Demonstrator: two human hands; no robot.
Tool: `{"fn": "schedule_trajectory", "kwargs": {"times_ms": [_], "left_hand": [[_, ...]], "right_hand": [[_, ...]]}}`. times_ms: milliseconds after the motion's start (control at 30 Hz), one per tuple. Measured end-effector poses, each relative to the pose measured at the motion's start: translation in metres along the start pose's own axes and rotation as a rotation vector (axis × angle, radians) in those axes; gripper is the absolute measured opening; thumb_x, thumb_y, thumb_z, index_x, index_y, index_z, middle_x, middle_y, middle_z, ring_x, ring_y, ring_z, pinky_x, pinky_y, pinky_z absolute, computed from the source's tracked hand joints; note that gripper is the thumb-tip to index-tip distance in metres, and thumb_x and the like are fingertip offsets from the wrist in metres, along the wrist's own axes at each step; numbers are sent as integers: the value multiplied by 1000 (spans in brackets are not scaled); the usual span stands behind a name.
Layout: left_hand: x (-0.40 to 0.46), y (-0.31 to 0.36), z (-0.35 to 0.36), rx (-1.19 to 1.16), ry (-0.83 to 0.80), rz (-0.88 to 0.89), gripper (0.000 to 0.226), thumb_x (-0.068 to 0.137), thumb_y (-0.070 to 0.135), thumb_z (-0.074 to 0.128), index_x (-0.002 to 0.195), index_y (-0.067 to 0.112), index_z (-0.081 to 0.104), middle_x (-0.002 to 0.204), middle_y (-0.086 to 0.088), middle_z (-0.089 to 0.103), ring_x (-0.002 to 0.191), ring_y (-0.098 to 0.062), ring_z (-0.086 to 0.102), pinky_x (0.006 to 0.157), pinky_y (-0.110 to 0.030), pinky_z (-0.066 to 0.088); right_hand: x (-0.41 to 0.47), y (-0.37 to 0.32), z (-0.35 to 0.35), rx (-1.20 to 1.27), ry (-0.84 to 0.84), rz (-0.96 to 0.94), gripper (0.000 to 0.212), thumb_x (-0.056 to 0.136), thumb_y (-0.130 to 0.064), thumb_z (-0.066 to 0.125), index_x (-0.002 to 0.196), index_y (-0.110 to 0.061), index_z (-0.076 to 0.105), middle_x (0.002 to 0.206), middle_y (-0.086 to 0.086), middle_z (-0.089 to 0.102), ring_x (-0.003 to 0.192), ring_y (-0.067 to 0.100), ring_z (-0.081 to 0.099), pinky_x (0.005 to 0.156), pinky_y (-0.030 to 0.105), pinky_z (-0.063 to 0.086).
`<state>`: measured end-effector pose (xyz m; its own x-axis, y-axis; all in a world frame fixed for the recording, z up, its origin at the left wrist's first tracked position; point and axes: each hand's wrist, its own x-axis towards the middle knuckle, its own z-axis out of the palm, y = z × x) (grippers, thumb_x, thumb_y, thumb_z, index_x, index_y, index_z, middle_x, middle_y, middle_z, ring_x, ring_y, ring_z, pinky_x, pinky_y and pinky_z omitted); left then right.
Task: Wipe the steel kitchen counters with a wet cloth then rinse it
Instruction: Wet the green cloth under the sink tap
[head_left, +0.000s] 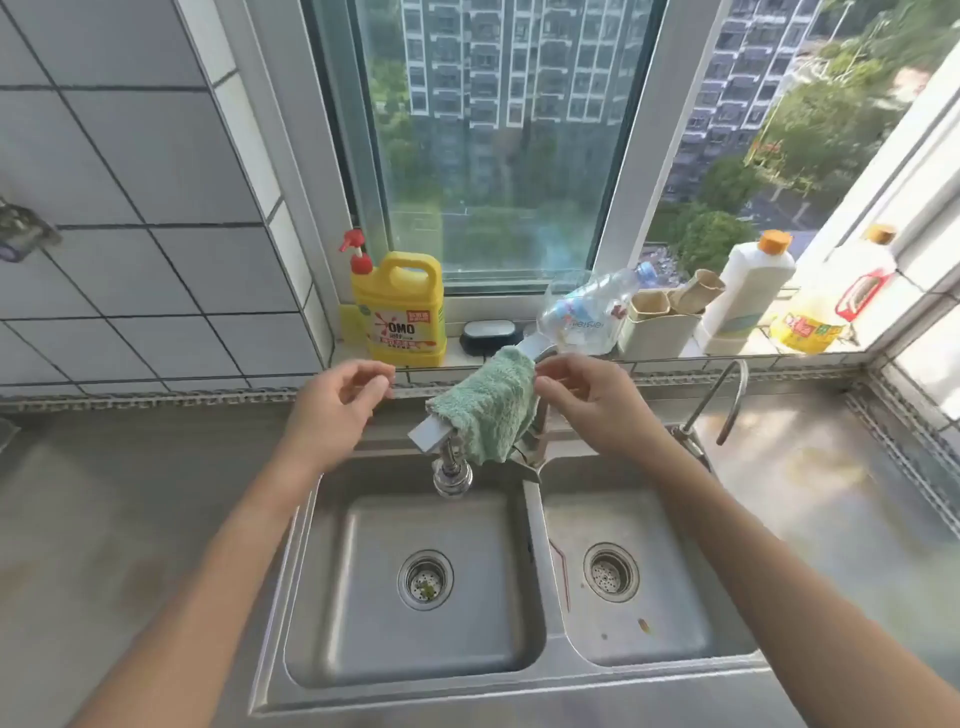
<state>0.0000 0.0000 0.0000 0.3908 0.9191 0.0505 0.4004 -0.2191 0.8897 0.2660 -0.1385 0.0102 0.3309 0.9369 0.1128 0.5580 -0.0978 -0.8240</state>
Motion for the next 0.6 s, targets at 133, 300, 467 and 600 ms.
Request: {"fn": "schedule_trajectory", "kwargs": {"times_ms": [133,300,467,600], "left_hand": [[50,26,19,-82,-238,23,20,109,26,54,115,21,72,112,7,77,105,-8,74,94,-38,59],[83,32,68,-88,-582,-1,57,112,54,25,147,20,54,149,3,61,132,-11,58,116,-42,43],[89,22,95,-154,-785,-112,78,102,75,21,134,19,65,137,-6,68,128,-21,63,117,-47,42],[92,19,90,15,-657,13,79,92,86,36,96,18,77,99,-1,79,91,-20,75,90,-36,54]], "right_hand": [[15,-13,7,-71,120,39,29,97,-30,68,118,-10,68,104,-3,72,96,10,69,87,21,54],[19,5,27,64,156,316,54,89,-55,71,123,-14,57,112,-9,65,100,1,63,78,17,51],[18,20,41,319,89,484,68,82,-71,67,123,-16,66,116,-1,73,107,15,70,101,41,55],[17,23,41,284,62,430,56,85,-64,70,94,-9,77,94,10,79,82,22,74,88,41,60]]}}
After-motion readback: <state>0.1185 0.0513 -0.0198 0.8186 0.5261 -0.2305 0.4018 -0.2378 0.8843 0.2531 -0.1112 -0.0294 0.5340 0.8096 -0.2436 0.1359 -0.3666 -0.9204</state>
